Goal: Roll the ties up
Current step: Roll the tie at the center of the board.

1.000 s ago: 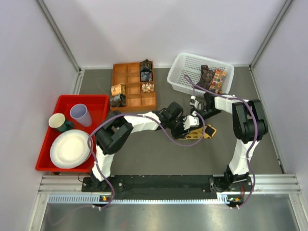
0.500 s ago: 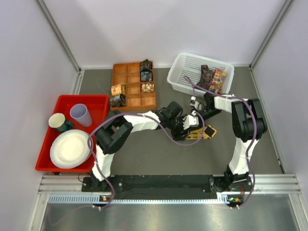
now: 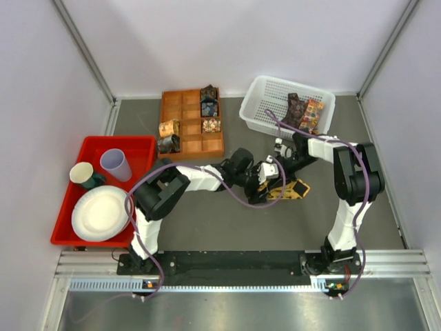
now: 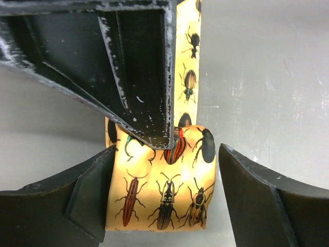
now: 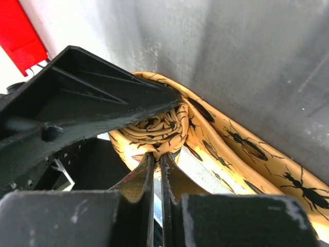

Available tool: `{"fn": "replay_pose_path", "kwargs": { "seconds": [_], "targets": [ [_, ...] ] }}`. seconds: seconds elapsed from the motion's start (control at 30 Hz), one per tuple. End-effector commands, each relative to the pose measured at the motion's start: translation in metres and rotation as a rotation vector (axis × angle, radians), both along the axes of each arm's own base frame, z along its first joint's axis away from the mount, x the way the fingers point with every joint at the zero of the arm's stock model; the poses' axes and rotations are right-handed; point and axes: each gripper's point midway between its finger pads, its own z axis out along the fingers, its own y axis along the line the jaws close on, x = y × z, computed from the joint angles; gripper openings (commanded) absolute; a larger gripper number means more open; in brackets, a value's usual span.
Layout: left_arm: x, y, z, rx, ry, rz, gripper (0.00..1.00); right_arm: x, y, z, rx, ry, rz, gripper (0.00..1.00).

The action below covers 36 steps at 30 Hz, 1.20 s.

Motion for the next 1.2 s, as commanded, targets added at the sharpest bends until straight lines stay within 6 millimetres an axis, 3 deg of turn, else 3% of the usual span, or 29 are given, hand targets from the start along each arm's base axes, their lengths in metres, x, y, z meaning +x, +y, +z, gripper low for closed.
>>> {"fn": "replay_pose_path", "kwargs": {
  "seconds": [0.0, 0.3, 0.5, 0.73, 0.97, 1.17],
  "targets": [
    [-0.001, -0.007, 0.018, -0.130, -0.024, 0.014, 0.81, 0.026, -0.031, -0.041, -0.224, -0.163, 0.000, 0.00],
    [0.009, -0.005, 0.021, -0.253, -0.138, 0.056, 0.80, 0.032, -0.042, -0.041, -0.299, -0.207, -0.003, 0.00],
    [0.003, -0.015, 0.024, -0.320, -0.084, 0.029, 0.76, 0.035, -0.050, -0.041, -0.345, -0.234, -0.008, 0.00],
    [0.002, -0.024, 0.014, -0.325, -0.027, 0.022, 0.59, 0.036, -0.052, -0.041, -0.354, -0.245, -0.011, 0.00],
    [0.010, -0.036, 0.011, -0.325, -0.029, 0.034, 0.68, 0.035, -0.049, -0.041, -0.348, -0.241, -0.013, 0.00],
    [0.012, -0.044, 0.000, -0.310, -0.023, 0.038, 0.65, 0.034, -0.048, -0.042, -0.348, -0.236, -0.015, 0.00]
  ]
}}
